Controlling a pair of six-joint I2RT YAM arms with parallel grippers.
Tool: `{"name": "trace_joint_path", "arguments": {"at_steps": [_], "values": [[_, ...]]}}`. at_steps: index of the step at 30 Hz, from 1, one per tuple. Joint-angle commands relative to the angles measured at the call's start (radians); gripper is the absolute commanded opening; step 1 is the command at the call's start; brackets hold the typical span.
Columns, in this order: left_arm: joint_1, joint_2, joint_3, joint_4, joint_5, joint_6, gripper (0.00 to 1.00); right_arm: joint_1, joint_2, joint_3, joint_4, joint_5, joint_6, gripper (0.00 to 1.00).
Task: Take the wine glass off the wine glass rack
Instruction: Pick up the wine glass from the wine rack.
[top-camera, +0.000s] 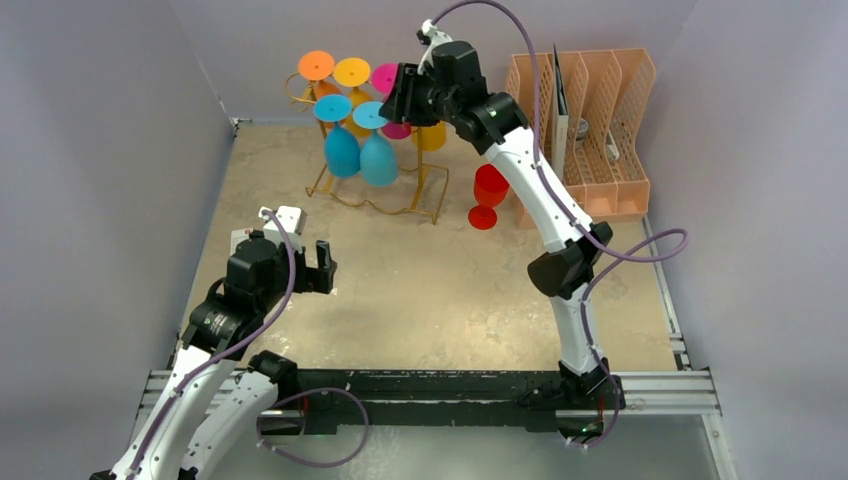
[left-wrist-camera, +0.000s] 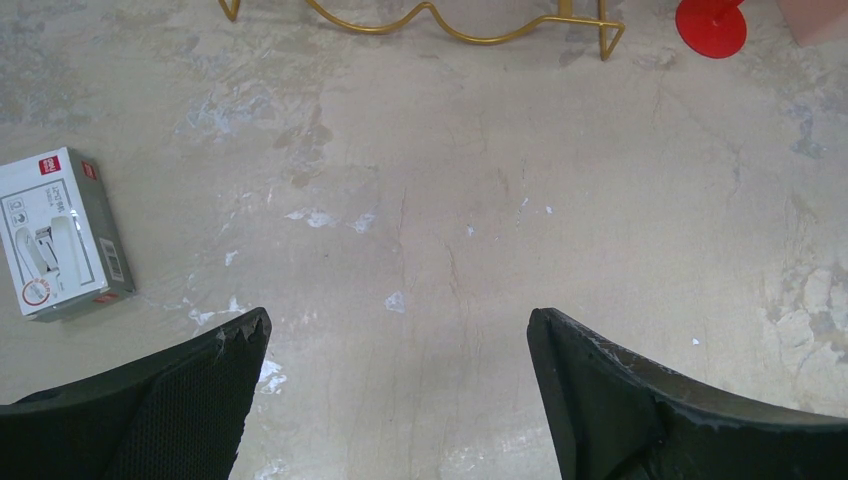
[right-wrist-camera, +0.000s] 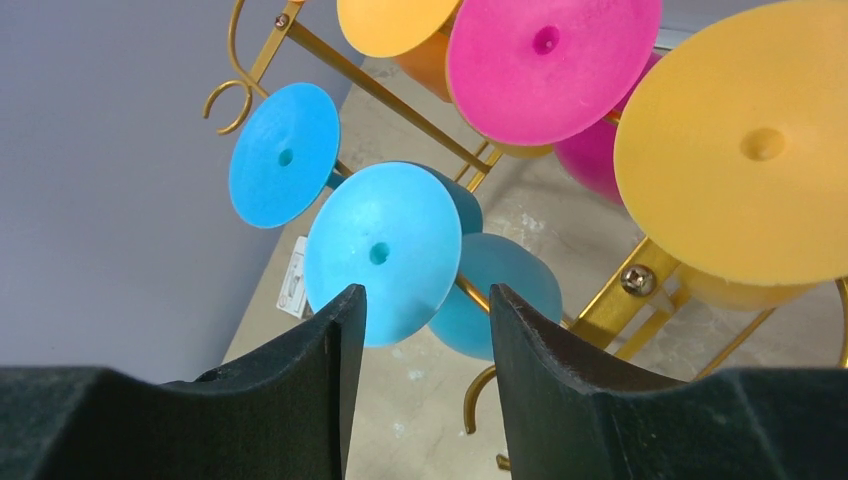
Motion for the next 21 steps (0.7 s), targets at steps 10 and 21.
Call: {"name": "trace_joint_path", "arguments": {"at_steps": [10, 21], "values": [[0.004, -0.006, 0.038, 0.012, 0.004, -0.010, 0.99, -0.006, 0.039, 0.074, -0.011, -0.059, 0.028, 0.44], [0.004, -0.004, 0.037, 0.014, 0.010, -0.009, 0.99, -0.006, 0.075, 0.091, -0.015, -0.081, -0.005, 0.38]]}}
